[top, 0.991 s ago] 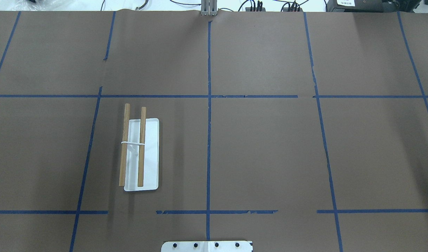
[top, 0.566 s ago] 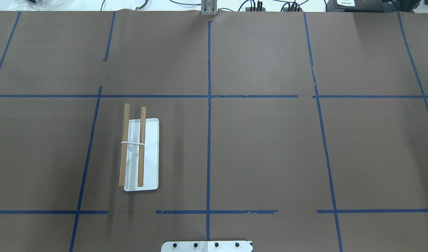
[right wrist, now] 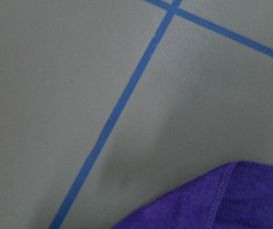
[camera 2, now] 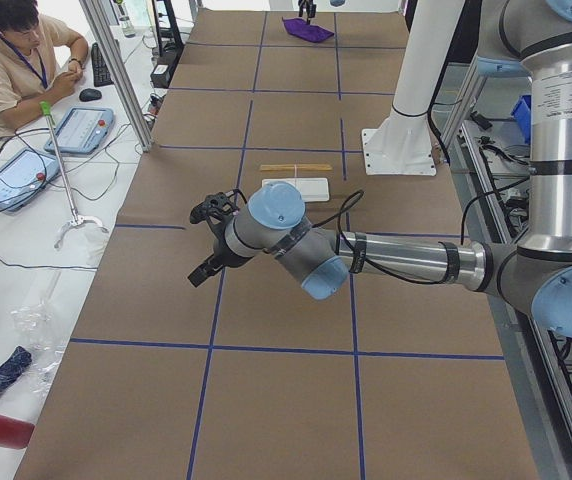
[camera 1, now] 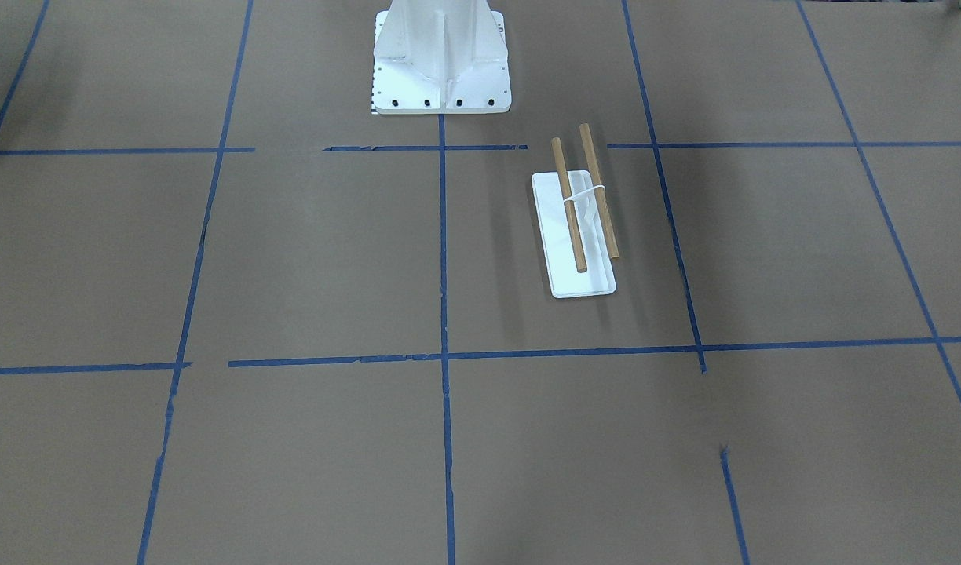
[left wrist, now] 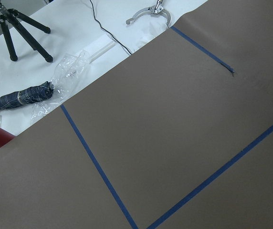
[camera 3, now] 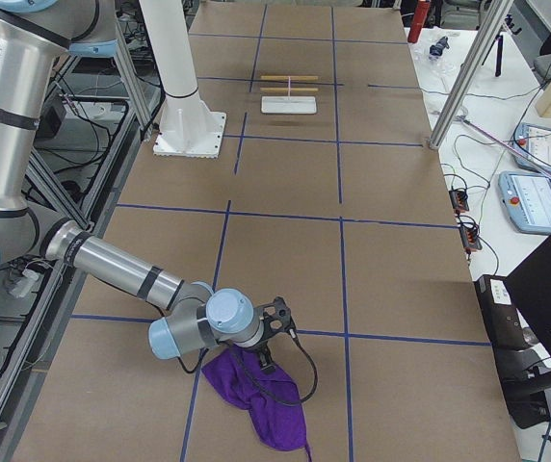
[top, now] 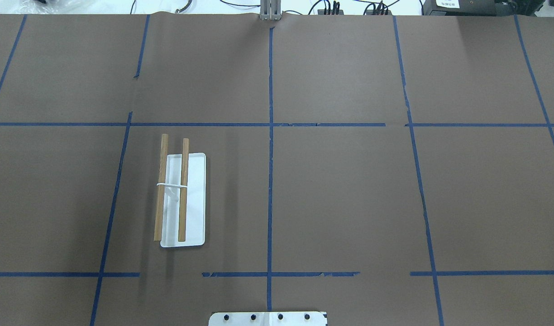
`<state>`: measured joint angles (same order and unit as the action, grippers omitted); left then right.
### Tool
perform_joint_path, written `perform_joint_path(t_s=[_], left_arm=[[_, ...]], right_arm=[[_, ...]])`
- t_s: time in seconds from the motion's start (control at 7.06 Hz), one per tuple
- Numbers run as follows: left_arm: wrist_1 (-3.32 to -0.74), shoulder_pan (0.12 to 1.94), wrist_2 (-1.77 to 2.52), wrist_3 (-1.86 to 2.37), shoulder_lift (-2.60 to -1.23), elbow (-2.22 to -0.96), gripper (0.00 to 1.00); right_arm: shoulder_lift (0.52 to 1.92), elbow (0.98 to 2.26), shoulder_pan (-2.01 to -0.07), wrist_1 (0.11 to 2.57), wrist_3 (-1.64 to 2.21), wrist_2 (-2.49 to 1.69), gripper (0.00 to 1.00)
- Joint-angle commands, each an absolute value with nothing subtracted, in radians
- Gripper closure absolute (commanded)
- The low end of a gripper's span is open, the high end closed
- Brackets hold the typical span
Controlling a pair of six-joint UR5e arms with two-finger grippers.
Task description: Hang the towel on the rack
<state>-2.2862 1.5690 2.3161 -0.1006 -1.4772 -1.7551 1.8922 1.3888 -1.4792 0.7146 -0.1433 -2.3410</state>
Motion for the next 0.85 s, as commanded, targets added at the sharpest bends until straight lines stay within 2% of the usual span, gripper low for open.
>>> perform_joint_path(t_s=[0.0, 0.42, 0.71], left_arm=[[-2.287, 1.569, 2.316, -0.101, -1.477, -1.758, 0.00], [-2.287, 1.569, 2.316, -0.101, -1.477, -1.756, 0.00], [-2.287, 1.568, 2.316, -0.101, -1.477, -1.758, 0.00]], right_arm=[[1.893, 1.333, -1.427, 0.683, -0.153, -2.283, 0.20], [1.896, 1.309, -1.388, 0.683, -0.181, -2.263, 0.26], [1.894, 1.295, -1.382, 0.684, -0.204, -2.252, 0.34]])
